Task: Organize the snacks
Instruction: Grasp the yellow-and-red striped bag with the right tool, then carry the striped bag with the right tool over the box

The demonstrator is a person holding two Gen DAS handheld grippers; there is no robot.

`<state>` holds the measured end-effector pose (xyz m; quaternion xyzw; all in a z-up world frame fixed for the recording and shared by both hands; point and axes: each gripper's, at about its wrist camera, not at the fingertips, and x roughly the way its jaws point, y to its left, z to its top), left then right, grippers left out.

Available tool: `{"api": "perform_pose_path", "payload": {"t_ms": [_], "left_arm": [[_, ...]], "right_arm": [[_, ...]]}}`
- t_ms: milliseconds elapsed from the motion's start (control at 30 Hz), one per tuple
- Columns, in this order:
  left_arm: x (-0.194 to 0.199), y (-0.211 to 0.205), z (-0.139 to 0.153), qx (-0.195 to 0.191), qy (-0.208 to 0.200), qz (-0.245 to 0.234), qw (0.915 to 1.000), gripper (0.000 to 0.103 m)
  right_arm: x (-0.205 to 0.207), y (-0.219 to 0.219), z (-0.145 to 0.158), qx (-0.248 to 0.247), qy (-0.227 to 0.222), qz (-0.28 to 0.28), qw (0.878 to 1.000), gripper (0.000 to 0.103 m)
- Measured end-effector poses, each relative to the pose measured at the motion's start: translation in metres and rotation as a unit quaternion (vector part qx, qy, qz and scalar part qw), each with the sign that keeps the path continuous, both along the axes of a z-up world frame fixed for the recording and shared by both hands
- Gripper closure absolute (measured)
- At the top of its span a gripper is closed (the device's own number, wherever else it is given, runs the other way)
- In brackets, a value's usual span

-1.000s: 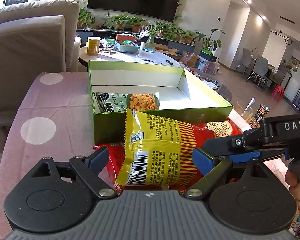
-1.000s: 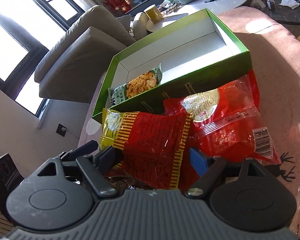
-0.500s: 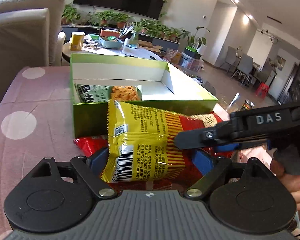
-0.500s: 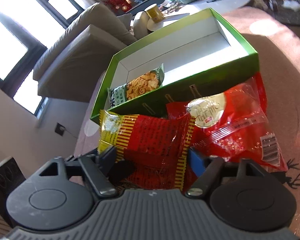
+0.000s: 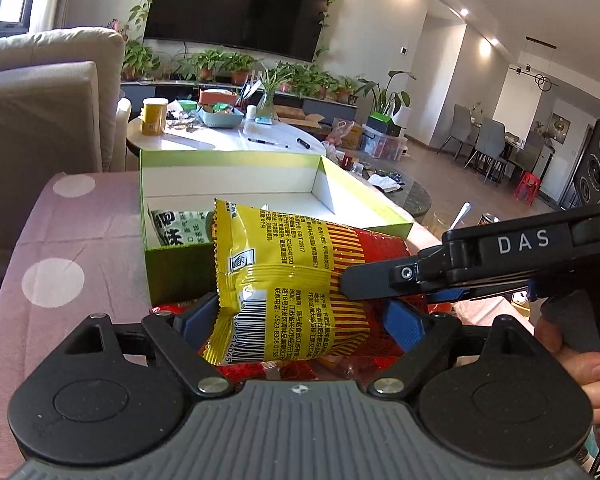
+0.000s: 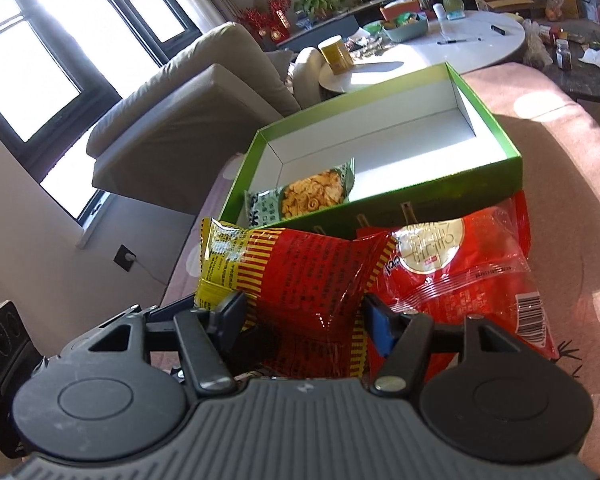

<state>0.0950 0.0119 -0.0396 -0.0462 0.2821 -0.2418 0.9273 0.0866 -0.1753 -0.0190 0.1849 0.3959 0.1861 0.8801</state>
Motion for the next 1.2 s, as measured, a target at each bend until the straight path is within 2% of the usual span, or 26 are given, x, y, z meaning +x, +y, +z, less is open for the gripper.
{"api": "perform_pose_path", "payload": {"t_ms": [233,500,900,1200], "left_arm": [[0.005,-0.008,0.015,0.008,-0.022,0.008,0.9997,0.018],[0.033,-0.014,0.031,0.02,-0.04,0.025,0.9987,0.018],[0.079,-0.016,0.03,0.038,-0.036,0.039,0.9978,0.017],[0.112,-0.009,0.016,0.039,-0.016,0.052,0.9977,0.017]], "right_arm": [[0.0,-0.004,0.012,0.0,-0.028,0.004,1.0,0.034],[0.029,-0.007,0.028,0.001,-0.058,0.02,0.998,0.034],[0.076,-0.005,0.026,0.013,-0.055,0.026,0.998,0.034],[0.107,0.003,0.015,0.013,-0.039,0.03,0.999,0.034]]}}
